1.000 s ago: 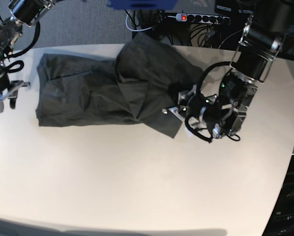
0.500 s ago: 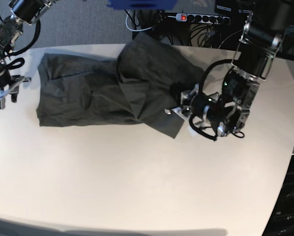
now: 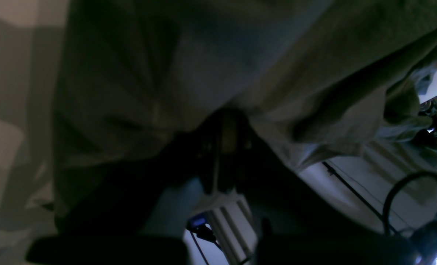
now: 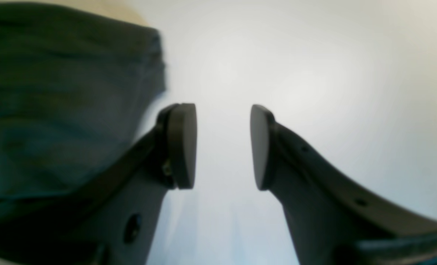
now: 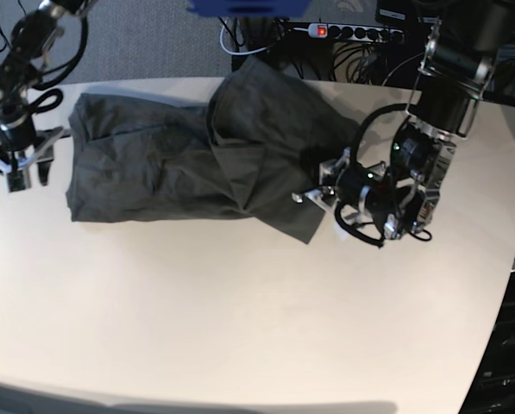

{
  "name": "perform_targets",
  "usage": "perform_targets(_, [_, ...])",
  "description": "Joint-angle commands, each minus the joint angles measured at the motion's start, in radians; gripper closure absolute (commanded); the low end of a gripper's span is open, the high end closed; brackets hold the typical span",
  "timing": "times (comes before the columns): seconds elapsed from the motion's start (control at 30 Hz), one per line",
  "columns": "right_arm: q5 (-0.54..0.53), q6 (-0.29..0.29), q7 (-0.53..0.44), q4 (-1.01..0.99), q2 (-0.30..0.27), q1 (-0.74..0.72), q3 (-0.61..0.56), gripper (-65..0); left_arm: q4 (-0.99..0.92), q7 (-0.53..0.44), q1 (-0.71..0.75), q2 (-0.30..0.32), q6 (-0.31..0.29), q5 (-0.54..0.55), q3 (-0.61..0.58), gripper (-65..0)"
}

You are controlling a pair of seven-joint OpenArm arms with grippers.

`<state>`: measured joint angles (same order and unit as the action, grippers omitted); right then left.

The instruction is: Fold the T-shirt properly

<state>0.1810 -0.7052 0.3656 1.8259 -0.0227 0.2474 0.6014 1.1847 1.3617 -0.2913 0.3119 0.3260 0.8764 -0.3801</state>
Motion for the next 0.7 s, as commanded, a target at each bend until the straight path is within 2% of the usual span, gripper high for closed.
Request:
perform_targets(0.0, [-0.008, 0.007, -0.023, 0.044, 0.002, 0.003, -0.001, -24.7, -0.025, -0.087, 0.020, 0.019, 0.031, -0.224, -0.006, -4.8])
perform_targets(0.23, [-0.013, 0.007, -0.024, 0.039, 0.016, 0.048, -0.077, -24.7, -0.025, -0.087, 0.020, 0.010, 0.031, -0.224, -0.006, -4.8])
perform_targets(0.67, [-0.008, 0.007, -0.026, -0.036, 0.002, 0.019, -0.087, -24.2, -0.025, -0.087, 0.034, 0.010, 0.031, -0.219, -0.006, -4.8])
